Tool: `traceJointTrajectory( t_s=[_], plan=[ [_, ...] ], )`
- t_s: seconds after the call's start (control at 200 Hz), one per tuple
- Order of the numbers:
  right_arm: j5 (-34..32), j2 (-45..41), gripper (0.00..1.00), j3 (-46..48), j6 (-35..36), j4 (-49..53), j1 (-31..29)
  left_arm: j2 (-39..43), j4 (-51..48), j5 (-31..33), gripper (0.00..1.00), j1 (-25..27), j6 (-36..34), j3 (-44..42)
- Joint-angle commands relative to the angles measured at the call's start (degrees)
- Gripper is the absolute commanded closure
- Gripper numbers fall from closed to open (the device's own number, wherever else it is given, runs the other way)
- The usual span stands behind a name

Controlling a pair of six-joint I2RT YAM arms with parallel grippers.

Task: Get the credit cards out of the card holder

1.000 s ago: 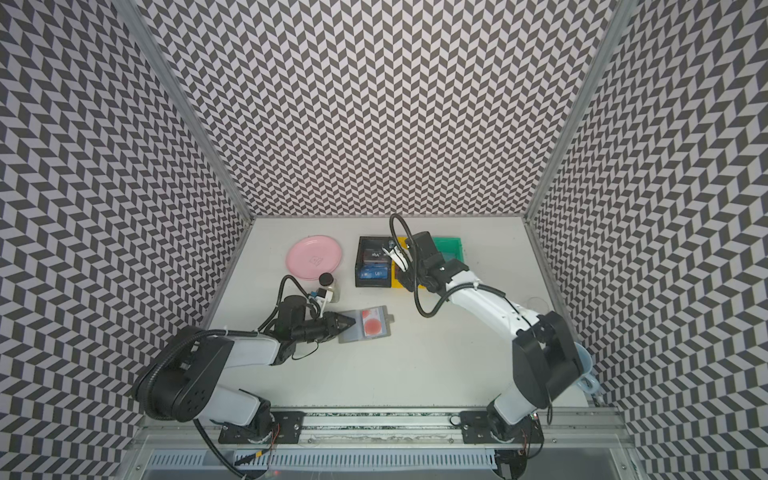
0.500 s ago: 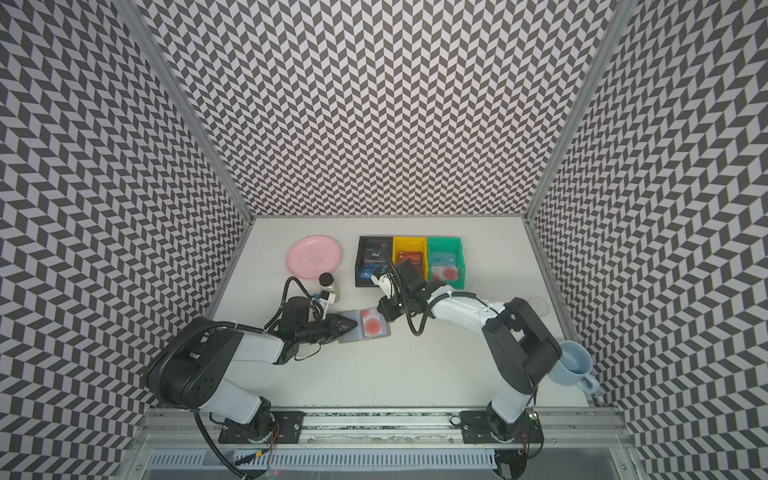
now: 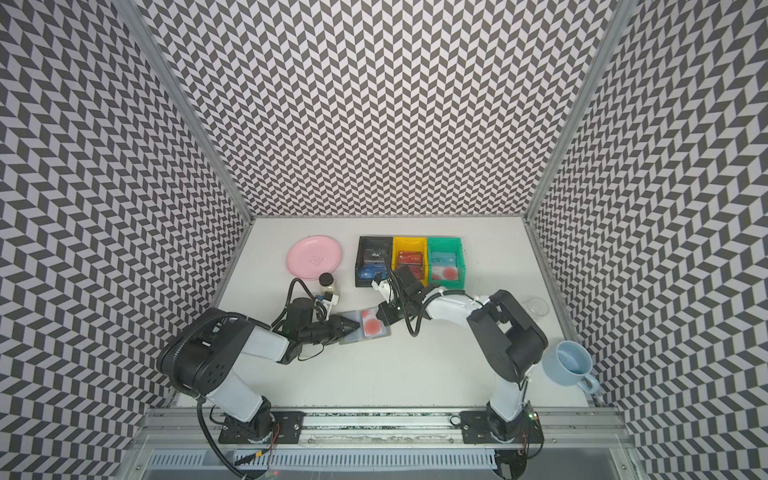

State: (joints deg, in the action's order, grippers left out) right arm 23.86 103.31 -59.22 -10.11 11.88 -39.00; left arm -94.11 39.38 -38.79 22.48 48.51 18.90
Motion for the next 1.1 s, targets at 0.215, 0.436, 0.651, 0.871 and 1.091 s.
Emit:
traceJointTrajectory(
  t_s=[0.215,0.436,0.651,0.871,1.091],
  plan=[
    [-1.39,4.2,0.91,0.34,0.0,-1.68,-0.2,-0.34,0.09,0.53,0.76,0.65,-0.17,1.4],
    [-0.66,5.41,0.91,0.84,0.02,-2.07,-0.17,-0.81,-0.01,0.51,0.76,1.15,-0.26,2.38],
    [-0.55,5.68,0.91,0.86,0.16,-1.95,-0.19,-2.29,0.37,0.47,0.78,1.38,-0.3,2.69],
    [-0.24,5.85,0.92,0.79,0.28,-1.68,-0.11,-3.28,1.22,0.4,0.81,1.5,0.07,2.7],
    [-0.12,5.99,0.92,0.77,0.5,-1.6,-0.01,-4.04,2.15,-0.04,0.81,1.47,0.69,2.82]
  ],
)
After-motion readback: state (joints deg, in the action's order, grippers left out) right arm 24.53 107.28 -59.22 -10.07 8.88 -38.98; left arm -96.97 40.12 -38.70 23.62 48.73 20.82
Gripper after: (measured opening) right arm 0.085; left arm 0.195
